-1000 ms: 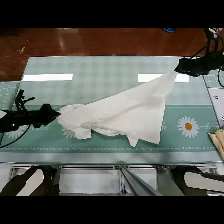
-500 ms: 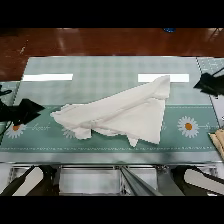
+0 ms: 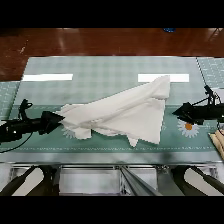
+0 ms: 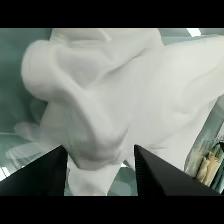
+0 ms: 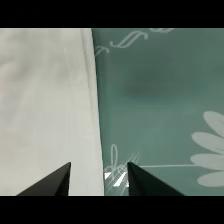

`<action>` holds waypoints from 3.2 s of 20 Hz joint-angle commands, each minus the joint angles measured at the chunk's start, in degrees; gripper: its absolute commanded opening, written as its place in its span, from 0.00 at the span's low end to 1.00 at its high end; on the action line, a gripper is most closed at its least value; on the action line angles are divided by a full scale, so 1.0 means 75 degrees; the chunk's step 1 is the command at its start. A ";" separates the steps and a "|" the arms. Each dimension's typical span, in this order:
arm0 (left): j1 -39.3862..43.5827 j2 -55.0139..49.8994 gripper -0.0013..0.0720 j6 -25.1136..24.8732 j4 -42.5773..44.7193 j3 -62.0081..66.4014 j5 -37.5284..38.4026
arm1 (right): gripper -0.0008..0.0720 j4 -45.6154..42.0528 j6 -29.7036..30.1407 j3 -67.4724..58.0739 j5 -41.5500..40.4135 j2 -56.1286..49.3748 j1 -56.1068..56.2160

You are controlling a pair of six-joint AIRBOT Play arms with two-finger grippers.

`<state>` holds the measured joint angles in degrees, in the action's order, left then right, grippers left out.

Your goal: Fold the shirts.

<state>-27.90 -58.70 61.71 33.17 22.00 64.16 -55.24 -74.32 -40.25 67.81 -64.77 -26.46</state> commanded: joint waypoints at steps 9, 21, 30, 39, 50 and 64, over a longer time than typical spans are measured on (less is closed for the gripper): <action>0.1011 -0.0087 0.04 -0.0128 -0.0286 -0.0119 -0.1008 | 0.57 0.0341 -0.0213 0.1355 0.0428 0.0055 0.0029; 0.1008 -0.0070 0.04 -0.0131 -0.0312 -0.0096 -0.0656 | 0.04 0.2570 0.0557 0.1233 -0.1434 -0.0618 0.3002; 0.0906 0.0274 0.04 0.0020 -0.3005 0.5450 0.0472 | 0.04 0.2337 0.0006 -0.6548 0.0644 -0.0493 0.2247; 0.0801 0.1816 0.04 0.1241 -0.0449 1.0494 0.0478 | 0.04 -0.0312 -0.0498 -1.0486 0.1035 0.1682 0.2247; 0.0804 0.3727 0.04 0.2157 0.2582 1.0698 0.1361 | 0.04 -0.1818 -0.1134 -0.9291 0.2267 0.3445 0.2247; 0.1769 -0.0236 0.04 0.0425 0.0370 0.4744 -0.1381 | 0.04 -0.0417 -0.0111 -0.3873 -0.0685 -0.0262 0.2165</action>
<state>-18.33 -50.39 69.17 38.96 61.69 61.87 -60.20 -77.76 -71.83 69.41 -56.14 -9.78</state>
